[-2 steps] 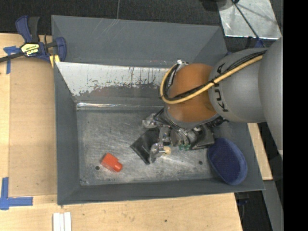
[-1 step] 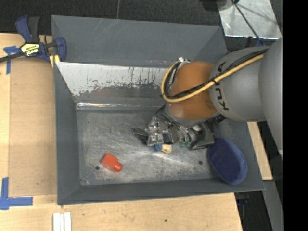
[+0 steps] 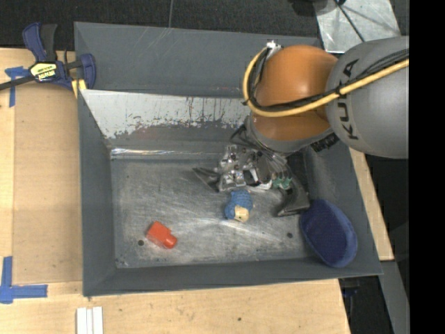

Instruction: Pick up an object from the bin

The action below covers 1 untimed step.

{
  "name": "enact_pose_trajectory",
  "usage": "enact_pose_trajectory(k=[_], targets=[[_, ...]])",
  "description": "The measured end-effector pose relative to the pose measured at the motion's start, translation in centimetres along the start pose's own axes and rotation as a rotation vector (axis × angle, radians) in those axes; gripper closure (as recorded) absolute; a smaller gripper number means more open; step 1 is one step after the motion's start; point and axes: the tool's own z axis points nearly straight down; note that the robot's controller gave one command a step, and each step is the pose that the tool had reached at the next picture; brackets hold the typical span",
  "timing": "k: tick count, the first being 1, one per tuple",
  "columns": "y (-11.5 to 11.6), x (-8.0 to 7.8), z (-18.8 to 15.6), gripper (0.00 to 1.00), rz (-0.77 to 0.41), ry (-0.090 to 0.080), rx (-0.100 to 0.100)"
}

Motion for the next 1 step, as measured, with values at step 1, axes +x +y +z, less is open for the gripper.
enact_pose_trajectory(k=[1], targets=[[0.99, 0.49, -4.87, 1.00, -0.026, 0.002, 0.000]])
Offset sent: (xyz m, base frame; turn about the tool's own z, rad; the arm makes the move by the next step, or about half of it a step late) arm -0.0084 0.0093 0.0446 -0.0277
